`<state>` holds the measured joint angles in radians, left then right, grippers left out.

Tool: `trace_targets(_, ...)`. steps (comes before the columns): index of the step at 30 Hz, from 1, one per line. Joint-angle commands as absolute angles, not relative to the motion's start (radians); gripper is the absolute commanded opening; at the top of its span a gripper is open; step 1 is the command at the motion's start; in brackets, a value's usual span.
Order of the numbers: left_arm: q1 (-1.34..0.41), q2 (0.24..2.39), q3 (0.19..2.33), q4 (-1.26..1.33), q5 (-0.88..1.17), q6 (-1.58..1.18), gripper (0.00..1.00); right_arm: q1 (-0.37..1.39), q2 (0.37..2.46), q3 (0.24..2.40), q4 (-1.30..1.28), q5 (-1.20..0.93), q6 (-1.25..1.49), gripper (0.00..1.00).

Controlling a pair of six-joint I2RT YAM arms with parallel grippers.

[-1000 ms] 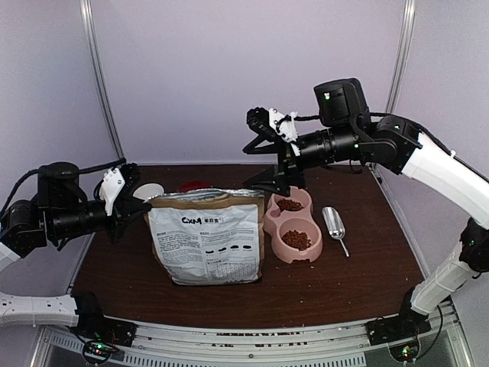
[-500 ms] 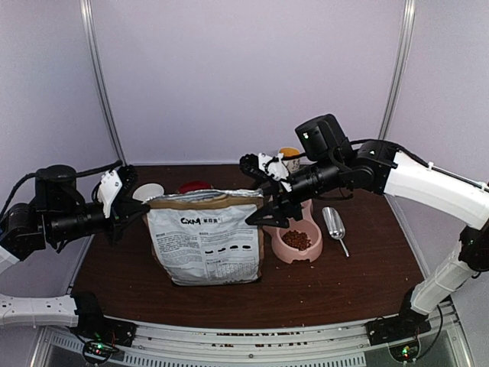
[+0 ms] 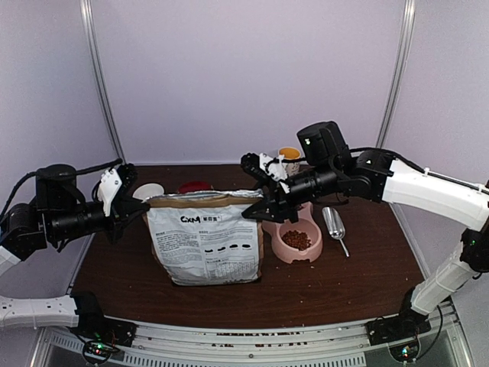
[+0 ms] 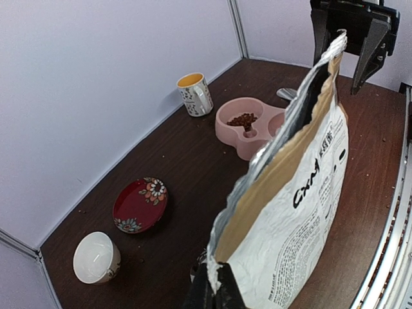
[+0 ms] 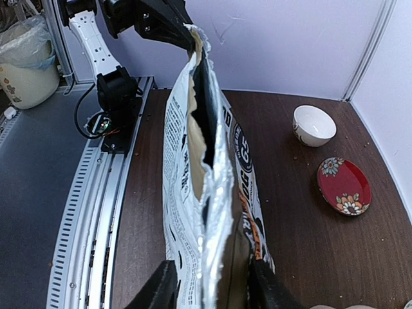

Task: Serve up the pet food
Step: Close the seal on the pet food bag with both arms.

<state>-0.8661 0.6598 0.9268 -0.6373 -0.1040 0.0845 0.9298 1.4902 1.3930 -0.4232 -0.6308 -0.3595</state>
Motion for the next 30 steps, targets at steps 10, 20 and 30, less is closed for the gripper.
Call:
trace_targets(10,-0.844,0.624,0.935,-0.526,-0.147,0.077,0.0,0.905,1.501,1.369,-0.363,-0.657,-0.37,0.0)
trace_targets(20,-0.844,0.591,0.925,-0.514,-0.101,0.097,0.0,0.886,1.495,1.368,-0.29,-0.746,-0.293,0.27)
trace_targets(30,-0.831,0.609,0.933,-0.509,-0.064,0.097,0.0,0.944,1.565,1.409,-0.187,-0.729,-0.233,0.37)
